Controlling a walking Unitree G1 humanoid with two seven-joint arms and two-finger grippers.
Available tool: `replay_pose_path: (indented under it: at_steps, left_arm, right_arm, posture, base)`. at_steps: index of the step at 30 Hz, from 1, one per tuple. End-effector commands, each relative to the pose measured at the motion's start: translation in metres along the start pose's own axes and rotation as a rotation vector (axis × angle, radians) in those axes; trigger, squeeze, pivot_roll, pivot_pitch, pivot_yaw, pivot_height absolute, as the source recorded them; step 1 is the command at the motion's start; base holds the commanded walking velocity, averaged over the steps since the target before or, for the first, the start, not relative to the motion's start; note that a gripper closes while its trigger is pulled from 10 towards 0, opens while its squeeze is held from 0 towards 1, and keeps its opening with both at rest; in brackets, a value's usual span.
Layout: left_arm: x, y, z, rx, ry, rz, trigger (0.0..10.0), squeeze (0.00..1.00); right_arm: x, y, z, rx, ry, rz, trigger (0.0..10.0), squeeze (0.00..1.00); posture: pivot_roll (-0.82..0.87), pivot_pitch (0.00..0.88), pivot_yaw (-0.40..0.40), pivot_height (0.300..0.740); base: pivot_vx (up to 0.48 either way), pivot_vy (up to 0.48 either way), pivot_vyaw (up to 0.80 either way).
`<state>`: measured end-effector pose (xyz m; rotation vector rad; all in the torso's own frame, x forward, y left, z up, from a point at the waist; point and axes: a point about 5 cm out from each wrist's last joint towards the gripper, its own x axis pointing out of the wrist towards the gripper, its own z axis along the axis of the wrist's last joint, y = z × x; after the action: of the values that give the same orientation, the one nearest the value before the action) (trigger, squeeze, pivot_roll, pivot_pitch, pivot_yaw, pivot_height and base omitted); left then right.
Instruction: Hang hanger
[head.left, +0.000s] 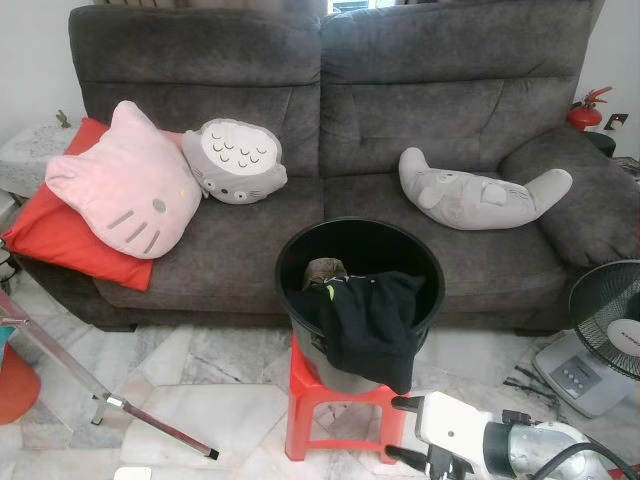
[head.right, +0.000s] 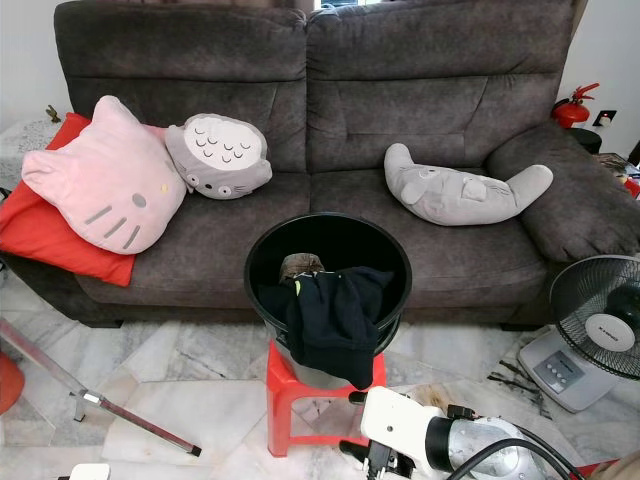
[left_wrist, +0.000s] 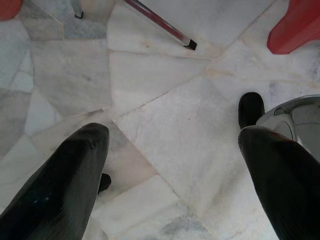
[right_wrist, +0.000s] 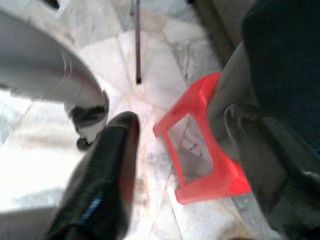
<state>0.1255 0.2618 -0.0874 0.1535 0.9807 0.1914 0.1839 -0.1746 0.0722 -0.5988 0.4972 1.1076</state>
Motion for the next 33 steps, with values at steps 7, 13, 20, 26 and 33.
replay_pose_path:
  at_steps: [7, 13, 20, 26, 33]
  left_arm:
    - [-0.001, 0.002, -0.004, 0.008, 0.008, 0.0, 10.0, 0.0]
    - [-0.002, 0.002, -0.005, 0.003, 0.007, 0.0, 10.0, 0.0]
    - [-0.002, 0.002, -0.006, 0.0, 0.009, 0.001, 10.0, 0.0]
    - [-0.002, 0.002, -0.006, -0.002, 0.012, 0.0, 10.0, 0.0]
    - [-0.002, 0.002, -0.006, -0.001, 0.013, -0.001, 10.0, 0.0]
  right_arm:
    - [0.009, 0.001, -0.025, -0.17, 0.207, -0.029, 10.0, 1.0]
    - [0.016, -0.018, -0.04, -0.429, 0.329, -0.219, 10.0, 0.0]
    - [0.02, -0.018, -0.031, -0.518, 0.261, -0.32, 10.0, 0.0]
    - [0.025, -0.013, -0.027, -0.507, 0.172, -0.374, 10.0, 0.0]
    - [0.024, -0.012, -0.026, -0.552, 0.104, -0.448, 10.0, 0.0]
  posture:
    - [-0.04, 0.0, 0.037, 0.74]
    - [-0.04, 0.0, 0.03, 0.74]
    - [-0.04, 0.0, 0.029, 0.74]
    - [-0.04, 0.0, 0.025, 0.74]
    - [-0.05, 0.0, 0.029, 0.74]
  base:
    - [0.0, 0.0, 0.0]
    - [0.0, 0.0, 0.0]
    - [0.0, 0.0, 0.0]
    - [0.0, 0.0, 0.0]
    - [0.0, 0.0, 0.0]
